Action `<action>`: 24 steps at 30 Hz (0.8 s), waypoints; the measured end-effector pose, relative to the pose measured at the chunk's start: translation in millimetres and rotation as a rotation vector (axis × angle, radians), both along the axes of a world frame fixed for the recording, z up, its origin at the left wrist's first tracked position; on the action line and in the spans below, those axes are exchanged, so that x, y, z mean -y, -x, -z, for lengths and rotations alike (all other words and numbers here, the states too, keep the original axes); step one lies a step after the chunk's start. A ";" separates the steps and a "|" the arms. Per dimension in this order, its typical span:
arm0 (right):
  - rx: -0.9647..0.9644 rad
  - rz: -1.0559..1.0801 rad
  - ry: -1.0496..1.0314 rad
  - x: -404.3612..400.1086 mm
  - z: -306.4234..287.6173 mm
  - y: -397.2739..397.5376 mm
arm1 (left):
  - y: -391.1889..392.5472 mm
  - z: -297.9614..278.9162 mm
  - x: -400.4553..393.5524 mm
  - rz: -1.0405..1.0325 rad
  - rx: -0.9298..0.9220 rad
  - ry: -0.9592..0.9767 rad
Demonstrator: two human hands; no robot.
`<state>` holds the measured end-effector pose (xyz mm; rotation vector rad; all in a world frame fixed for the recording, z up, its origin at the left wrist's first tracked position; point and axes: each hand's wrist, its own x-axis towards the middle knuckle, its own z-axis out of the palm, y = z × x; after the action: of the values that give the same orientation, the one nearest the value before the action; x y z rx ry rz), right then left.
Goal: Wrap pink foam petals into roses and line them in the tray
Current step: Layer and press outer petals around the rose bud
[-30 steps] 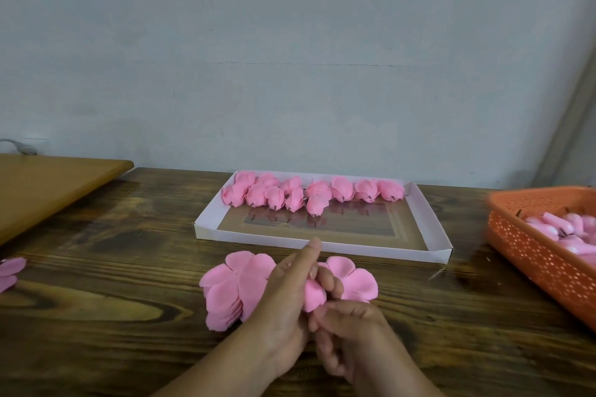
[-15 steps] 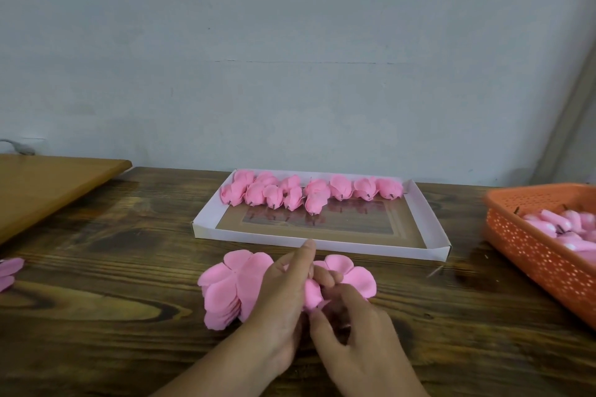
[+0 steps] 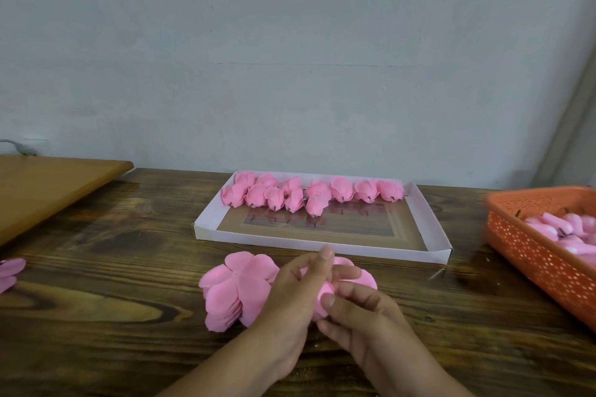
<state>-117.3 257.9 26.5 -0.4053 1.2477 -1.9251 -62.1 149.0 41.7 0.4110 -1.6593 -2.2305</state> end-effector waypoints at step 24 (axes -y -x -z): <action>-0.113 -0.031 -0.015 -17.3 -1.2 33.7 | -7.2 -9.3 27.8 0.205 -0.031 0.376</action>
<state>-151.0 275.2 27.7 -0.5293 1.3202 -1.8879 -54.9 121.2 51.0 0.1133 -2.1281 -1.9757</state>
